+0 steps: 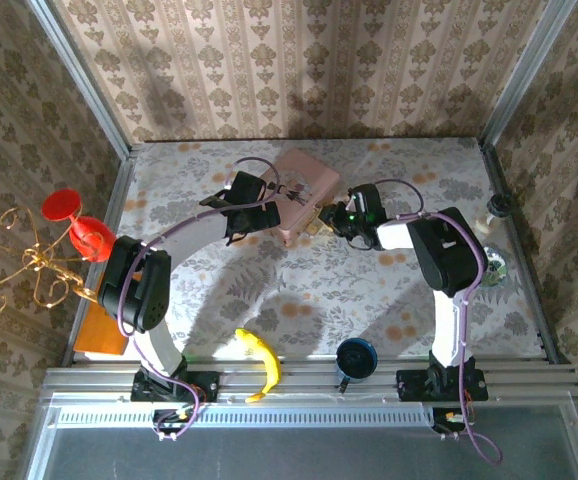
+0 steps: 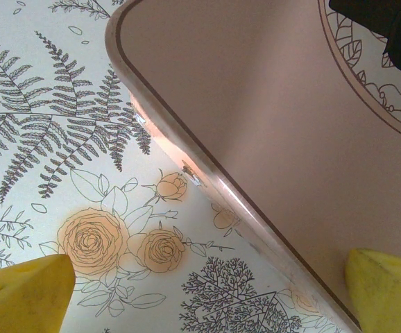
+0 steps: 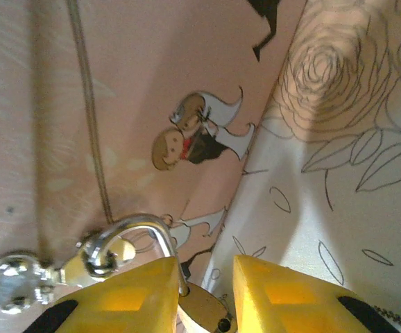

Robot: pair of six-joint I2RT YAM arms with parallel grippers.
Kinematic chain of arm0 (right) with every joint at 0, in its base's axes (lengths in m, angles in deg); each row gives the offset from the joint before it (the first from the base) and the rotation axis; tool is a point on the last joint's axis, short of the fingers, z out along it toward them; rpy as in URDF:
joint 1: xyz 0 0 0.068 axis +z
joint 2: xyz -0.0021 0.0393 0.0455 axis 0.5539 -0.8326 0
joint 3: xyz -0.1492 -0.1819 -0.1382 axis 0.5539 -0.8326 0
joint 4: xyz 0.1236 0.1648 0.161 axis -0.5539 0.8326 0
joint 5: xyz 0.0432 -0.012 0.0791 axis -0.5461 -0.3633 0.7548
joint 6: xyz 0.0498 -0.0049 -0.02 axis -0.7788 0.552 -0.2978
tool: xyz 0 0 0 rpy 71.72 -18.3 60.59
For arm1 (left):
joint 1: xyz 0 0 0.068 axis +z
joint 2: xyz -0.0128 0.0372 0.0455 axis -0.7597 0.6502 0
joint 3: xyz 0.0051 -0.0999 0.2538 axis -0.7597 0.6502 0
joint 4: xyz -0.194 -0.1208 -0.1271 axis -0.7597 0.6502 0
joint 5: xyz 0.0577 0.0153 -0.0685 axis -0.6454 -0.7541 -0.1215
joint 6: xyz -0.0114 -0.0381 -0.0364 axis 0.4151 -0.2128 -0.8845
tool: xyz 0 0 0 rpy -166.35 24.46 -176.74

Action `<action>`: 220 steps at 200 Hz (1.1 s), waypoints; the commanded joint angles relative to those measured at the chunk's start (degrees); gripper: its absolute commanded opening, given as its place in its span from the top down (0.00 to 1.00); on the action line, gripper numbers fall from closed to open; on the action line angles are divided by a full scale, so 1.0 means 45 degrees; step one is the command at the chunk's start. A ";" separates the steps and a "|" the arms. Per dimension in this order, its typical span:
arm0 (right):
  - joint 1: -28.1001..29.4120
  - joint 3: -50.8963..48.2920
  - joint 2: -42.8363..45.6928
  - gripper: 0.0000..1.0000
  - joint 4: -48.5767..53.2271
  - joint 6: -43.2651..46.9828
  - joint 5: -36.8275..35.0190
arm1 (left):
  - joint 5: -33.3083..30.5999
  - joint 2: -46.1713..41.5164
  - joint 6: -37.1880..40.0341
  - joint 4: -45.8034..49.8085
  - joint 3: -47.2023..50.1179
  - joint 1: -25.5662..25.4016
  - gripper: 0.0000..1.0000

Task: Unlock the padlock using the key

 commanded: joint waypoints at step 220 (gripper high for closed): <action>0.1138 -0.0367 -0.0665 0.61 -0.1097 0.0469 0.2317 | -0.0198 0.0225 0.0173 0.1504 0.0197 -0.0019 0.00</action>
